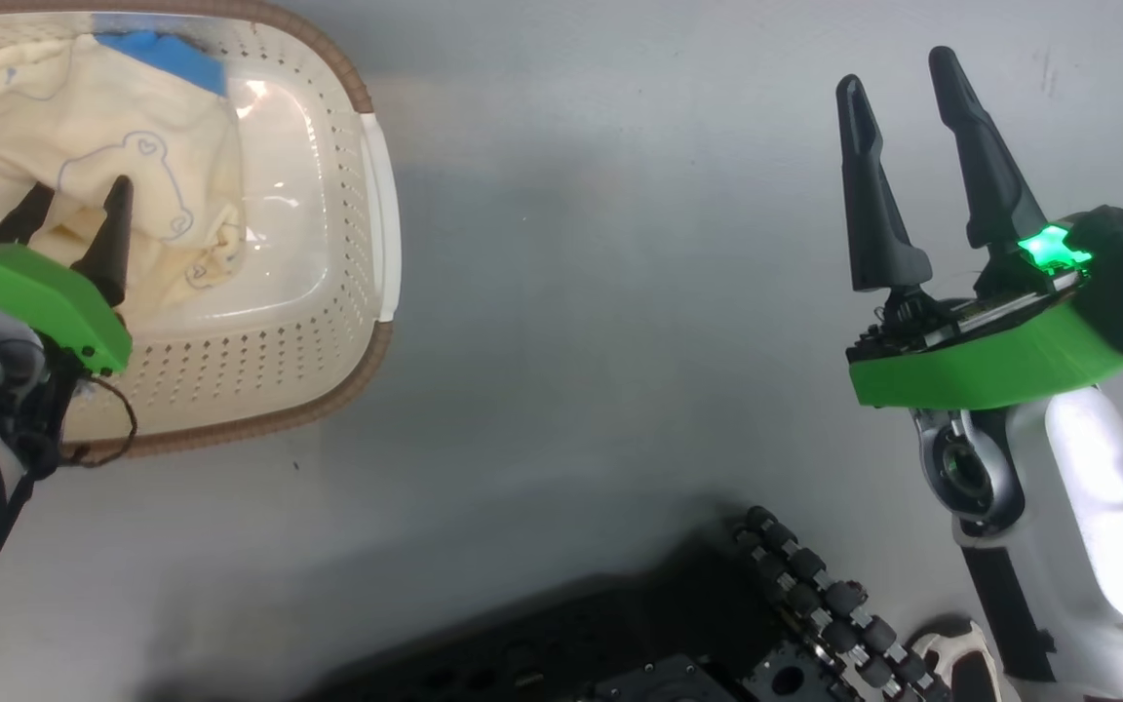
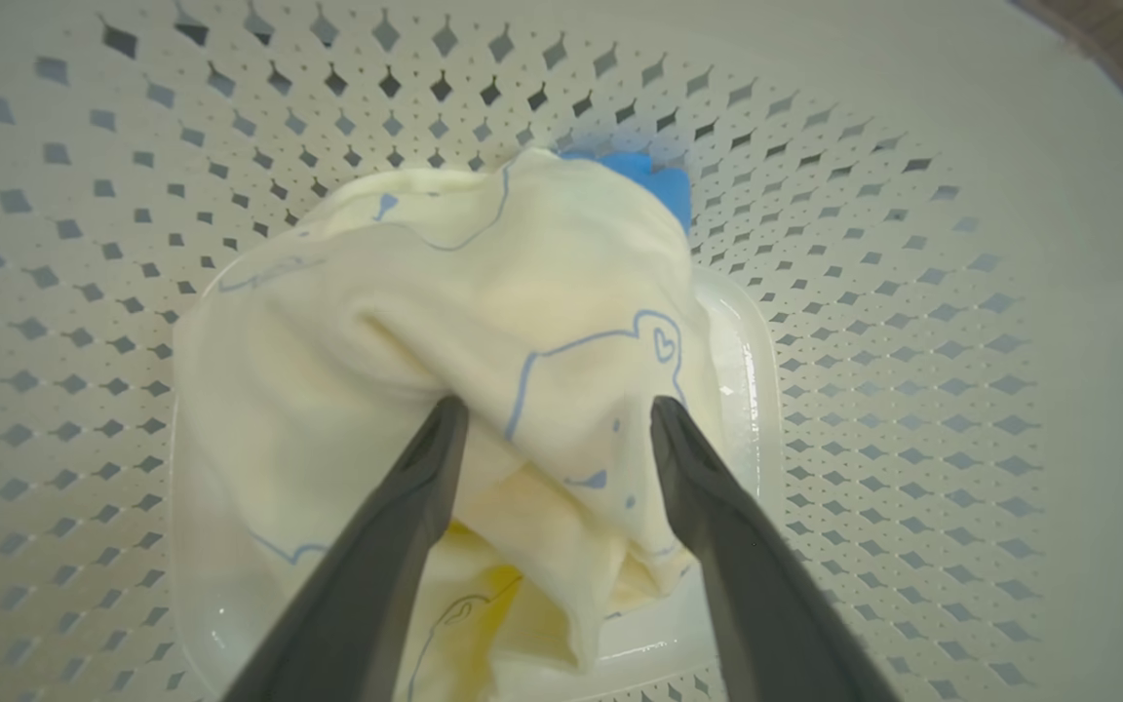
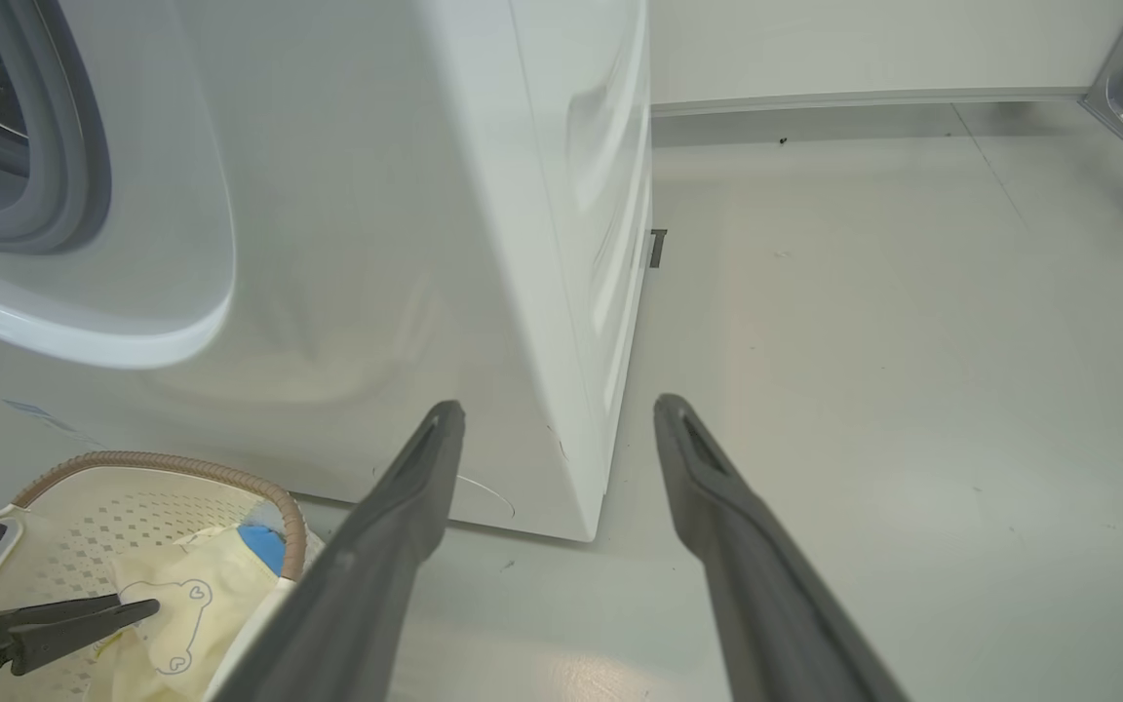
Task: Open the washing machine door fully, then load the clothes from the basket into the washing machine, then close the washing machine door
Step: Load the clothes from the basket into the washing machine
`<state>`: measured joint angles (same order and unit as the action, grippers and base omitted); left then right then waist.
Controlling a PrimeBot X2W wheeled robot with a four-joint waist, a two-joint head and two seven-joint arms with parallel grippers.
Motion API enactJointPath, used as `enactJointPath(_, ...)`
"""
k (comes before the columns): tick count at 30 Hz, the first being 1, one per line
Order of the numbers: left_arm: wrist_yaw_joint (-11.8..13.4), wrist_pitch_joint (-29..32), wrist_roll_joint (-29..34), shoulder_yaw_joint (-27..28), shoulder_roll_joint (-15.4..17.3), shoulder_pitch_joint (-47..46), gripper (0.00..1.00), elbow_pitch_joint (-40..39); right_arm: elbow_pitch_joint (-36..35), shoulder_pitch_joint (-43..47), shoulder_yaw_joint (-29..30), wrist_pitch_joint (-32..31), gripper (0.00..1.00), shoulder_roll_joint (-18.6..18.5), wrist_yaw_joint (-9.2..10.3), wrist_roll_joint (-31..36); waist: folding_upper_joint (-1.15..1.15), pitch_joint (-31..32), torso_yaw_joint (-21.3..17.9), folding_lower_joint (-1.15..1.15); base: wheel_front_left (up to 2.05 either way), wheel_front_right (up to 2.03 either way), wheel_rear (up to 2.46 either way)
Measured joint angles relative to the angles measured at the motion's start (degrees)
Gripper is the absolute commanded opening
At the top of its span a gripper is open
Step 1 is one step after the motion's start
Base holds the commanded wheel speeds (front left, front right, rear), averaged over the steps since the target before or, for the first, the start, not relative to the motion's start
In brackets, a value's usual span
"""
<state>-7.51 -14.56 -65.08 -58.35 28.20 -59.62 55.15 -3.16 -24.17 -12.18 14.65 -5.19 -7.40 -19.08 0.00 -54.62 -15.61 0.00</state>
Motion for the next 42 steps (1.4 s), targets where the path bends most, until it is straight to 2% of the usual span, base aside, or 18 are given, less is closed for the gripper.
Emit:
enactJointPath(1,0.0,0.0,-0.7,-0.4,0.2,-0.2,1.00,0.0,-0.1,0.0,-0.2,0.0,1.00,0.0,0.00,0.0,0.00,-0.1,-0.2,0.00,0.00,0.00,0.00)
enactJointPath(2,0.0,0.1,-1.2,-1.0,0.4,-0.4,0.95,0.0,-0.2,0.0,-0.4,0.0,1.00,0.0,0.00,0.0,0.00,-0.2,-0.3,0.00,0.00,0.00,0.00)
enactJointPath(3,0.0,0.5,-1.7,-1.5,0.5,-0.6,0.60,0.0,-0.3,0.0,-0.5,0.0,1.00,0.0,0.00,0.0,0.00,-0.2,-0.5,0.00,0.00,0.00,0.00)
enactJointPath(4,0.0,0.5,-2.1,-2.1,0.5,-0.7,0.37,0.0,-0.3,0.0,-0.5,0.0,1.00,0.0,0.00,0.0,0.00,-0.1,-0.5,0.00,0.00,0.00,0.00)
enactJointPath(5,0.0,0.5,-2.6,-2.4,0.5,-0.8,0.01,0.0,-0.5,0.0,-0.5,0.0,1.00,0.0,0.00,0.0,0.00,-0.1,-0.6,0.00,0.00,0.00,0.00)
enactJointPath(17,0.0,0.4,-6.7,-4.2,0.3,-1.8,0.00,-1.2,-0.9,0.3,0.8,0.0,1.00,-0.1,0.00,0.5,0.00,1.9,1.0,0.00,0.00,0.00,0.00)
enactJointPath(22,0.0,0.4,-5.5,1.1,-0.3,-0.8,0.00,-3.3,-0.8,0.3,1.1,0.0,1.00,-0.2,0.00,0.5,0.00,4.2,2.3,0.00,0.00,0.00,0.00)
enactJointPath(34,0.0,0.4,6.1,14.6,-3.1,10.6,0.00,-10.1,2.5,0.7,1.1,0.0,1.00,-1.3,0.00,0.3,0.00,12.5,5.4,0.00,0.00,0.00,0.00)
enactJointPath(42,0.0,0.4,11.6,22.2,-5.9,18.7,0.00,-14.7,5.2,4.6,1.1,0.0,1.00,-2.7,0.00,-1.0,0.00,19.6,7.1,-0.01,0.00,0.00,0.00)
